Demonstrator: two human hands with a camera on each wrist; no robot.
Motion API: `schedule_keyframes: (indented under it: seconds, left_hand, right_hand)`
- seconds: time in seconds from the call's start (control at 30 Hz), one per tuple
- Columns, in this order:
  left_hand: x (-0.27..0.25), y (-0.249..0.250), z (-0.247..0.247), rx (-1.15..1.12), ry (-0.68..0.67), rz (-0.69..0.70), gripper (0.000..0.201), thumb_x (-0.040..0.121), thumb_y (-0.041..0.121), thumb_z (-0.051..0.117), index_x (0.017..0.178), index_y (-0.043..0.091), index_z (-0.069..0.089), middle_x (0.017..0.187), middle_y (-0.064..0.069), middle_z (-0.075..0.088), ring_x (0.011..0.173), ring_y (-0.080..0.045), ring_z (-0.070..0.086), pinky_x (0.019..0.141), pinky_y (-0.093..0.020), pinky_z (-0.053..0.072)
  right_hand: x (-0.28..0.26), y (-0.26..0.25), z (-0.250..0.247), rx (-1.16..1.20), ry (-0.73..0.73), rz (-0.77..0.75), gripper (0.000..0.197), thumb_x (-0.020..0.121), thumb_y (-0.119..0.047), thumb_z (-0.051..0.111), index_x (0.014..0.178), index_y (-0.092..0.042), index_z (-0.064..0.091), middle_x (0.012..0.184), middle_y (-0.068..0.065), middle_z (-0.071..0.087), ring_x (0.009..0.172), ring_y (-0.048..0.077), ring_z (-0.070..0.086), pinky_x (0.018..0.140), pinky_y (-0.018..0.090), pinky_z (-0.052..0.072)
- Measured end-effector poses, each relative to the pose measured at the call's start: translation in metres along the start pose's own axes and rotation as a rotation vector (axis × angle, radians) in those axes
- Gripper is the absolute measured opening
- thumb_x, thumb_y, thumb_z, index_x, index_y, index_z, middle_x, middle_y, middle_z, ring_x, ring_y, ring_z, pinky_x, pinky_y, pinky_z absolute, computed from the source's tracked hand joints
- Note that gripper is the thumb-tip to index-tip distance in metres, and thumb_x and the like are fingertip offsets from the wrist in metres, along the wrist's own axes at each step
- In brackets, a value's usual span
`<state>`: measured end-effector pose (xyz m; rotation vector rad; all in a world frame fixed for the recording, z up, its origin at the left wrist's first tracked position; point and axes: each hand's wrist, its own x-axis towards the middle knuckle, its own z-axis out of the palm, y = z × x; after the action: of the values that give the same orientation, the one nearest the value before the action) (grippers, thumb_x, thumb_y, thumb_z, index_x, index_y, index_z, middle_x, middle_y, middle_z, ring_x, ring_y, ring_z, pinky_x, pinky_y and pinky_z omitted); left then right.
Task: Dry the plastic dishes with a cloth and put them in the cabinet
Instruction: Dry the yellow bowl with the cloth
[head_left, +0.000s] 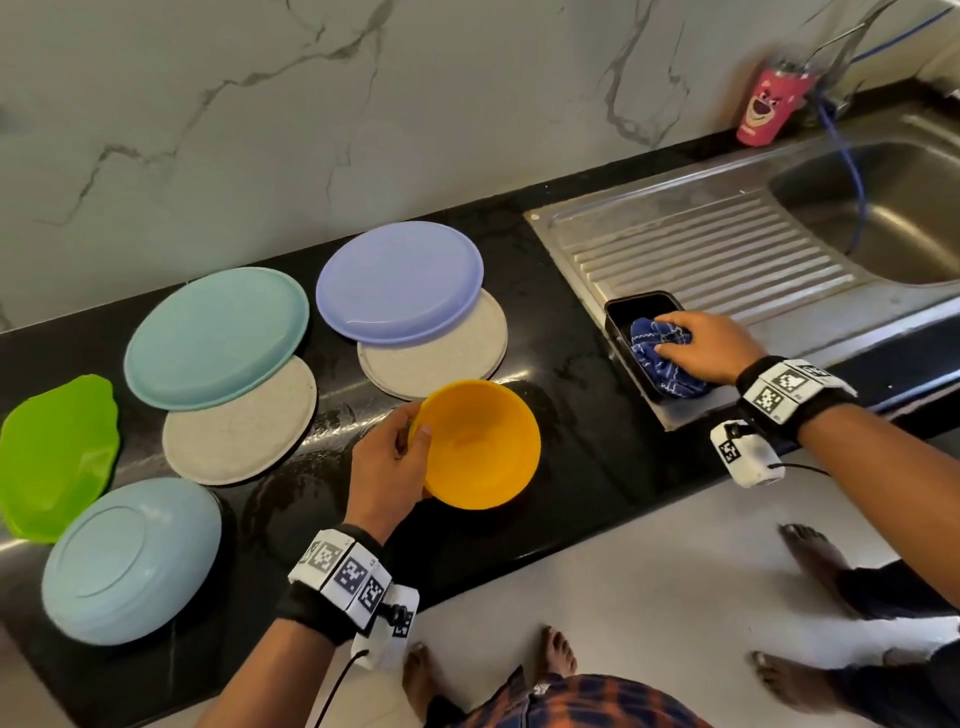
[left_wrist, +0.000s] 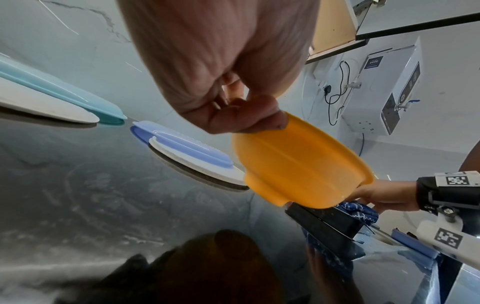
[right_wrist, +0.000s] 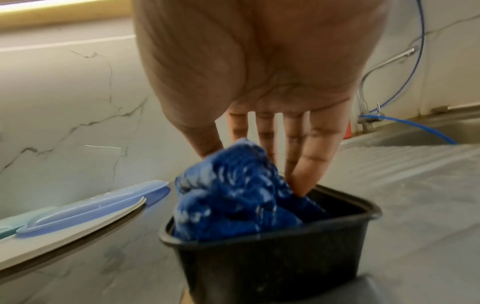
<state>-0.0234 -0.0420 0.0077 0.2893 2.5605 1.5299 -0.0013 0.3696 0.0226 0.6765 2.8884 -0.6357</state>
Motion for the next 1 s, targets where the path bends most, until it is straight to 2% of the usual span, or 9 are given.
schedule_keyframes:
  seconds: [0.17,0.3,0.4,0.5,0.57,0.67,0.73,0.87,1.0]
  left_hand:
    - [-0.001,0.005,-0.001,-0.021,0.034,-0.023,0.028,0.099,0.027,0.058,0.126,0.022,0.063,0.083,0.0,0.06,0.069,-0.02,0.06,0.043,-0.02,0.048]
    - [0.003,0.015,-0.008,-0.038,0.078,0.01,0.023,0.098,0.028,0.06,0.121,0.026,0.063,0.082,-0.004,0.059,0.065,-0.022,0.059,0.041,-0.022,0.047]
    - [0.007,0.03,-0.021,-0.022,0.136,0.118,0.028,0.092,0.039,0.056,0.116,0.028,0.064,0.073,0.0,0.054,0.059,-0.012,0.054,0.045,-0.023,0.045]
    - [0.008,0.05,-0.043,-0.03,0.2,0.217,0.022,0.091,0.036,0.056,0.111,0.032,0.065,0.07,0.003,0.055,0.061,-0.007,0.052,0.05,-0.021,0.043]
    - [0.007,0.063,-0.064,-0.028,0.24,0.261,0.023,0.092,0.037,0.057,0.113,0.032,0.066,0.072,0.006,0.056,0.063,-0.015,0.055,0.053,-0.034,0.048]
    - [0.006,0.084,-0.105,0.004,0.355,0.305,0.021,0.092,0.039,0.057,0.111,0.039,0.065,0.07,0.005,0.052,0.056,-0.024,0.055,0.046,-0.038,0.05]
    - [0.003,0.104,-0.14,0.018,0.426,0.335,0.019,0.091,0.04,0.057,0.108,0.046,0.064,0.073,-0.005,0.052,0.052,-0.025,0.058,0.039,-0.037,0.05]
    - [-0.005,0.143,-0.206,0.044,0.494,0.399,0.022,0.091,0.045,0.055,0.106,0.059,0.061,0.09,-0.013,0.065,0.069,-0.03,0.065,0.046,-0.043,0.055]
    - [-0.01,0.193,-0.271,-0.023,0.542,0.468,0.015,0.094,0.037,0.063,0.106,0.047,0.065,0.092,-0.024,0.058,0.057,-0.027,0.061,0.037,-0.036,0.05]
  right_hand:
    - [-0.012,-0.004,-0.029,-0.089,0.138,-0.032,0.054,0.088,-0.054,0.063,0.137,-0.033,0.054,0.129,0.005,0.065,0.114,0.031,0.061,0.093,0.045,0.051]
    - [-0.035,-0.046,-0.05,-0.002,0.21,-0.186,0.038,0.091,-0.051,0.062,0.122,-0.03,0.065,0.108,-0.004,0.071,0.095,0.019,0.065,0.085,0.041,0.054]
    - [-0.056,-0.096,-0.055,0.129,0.147,-0.327,0.03,0.09,-0.05,0.063,0.112,-0.03,0.07,0.093,-0.009,0.069,0.085,0.009,0.063,0.078,0.031,0.051]
    - [-0.074,-0.149,-0.053,0.197,0.0,-0.476,0.037,0.087,-0.059,0.062,0.115,-0.035,0.068,0.087,-0.013,0.068,0.078,-0.002,0.06,0.069,0.021,0.044]
    - [-0.082,-0.184,-0.051,0.24,-0.04,-0.588,0.044,0.085,-0.064,0.062,0.119,-0.037,0.067,0.082,-0.016,0.069,0.075,-0.007,0.06,0.071,0.019,0.043]
    - [-0.087,-0.234,-0.06,0.317,0.015,-0.708,0.039,0.09,-0.049,0.067,0.124,-0.03,0.068,0.078,-0.017,0.069,0.071,-0.011,0.061,0.071,0.014,0.042]
    - [-0.091,-0.269,-0.078,0.386,0.053,-0.775,0.029,0.091,-0.038,0.069,0.117,-0.025,0.073,0.076,-0.014,0.071,0.065,-0.002,0.066,0.065,0.015,0.049]
    - [-0.105,-0.337,-0.124,0.471,0.072,-0.902,0.015,0.088,-0.03,0.075,0.1,-0.022,0.074,0.069,-0.009,0.073,0.056,0.01,0.07,0.061,0.022,0.057]
    - [-0.126,-0.404,-0.177,0.397,0.236,-1.052,0.009,0.087,-0.025,0.073,0.096,-0.022,0.075,0.064,-0.01,0.071,0.056,-0.001,0.066,0.074,0.03,0.057]
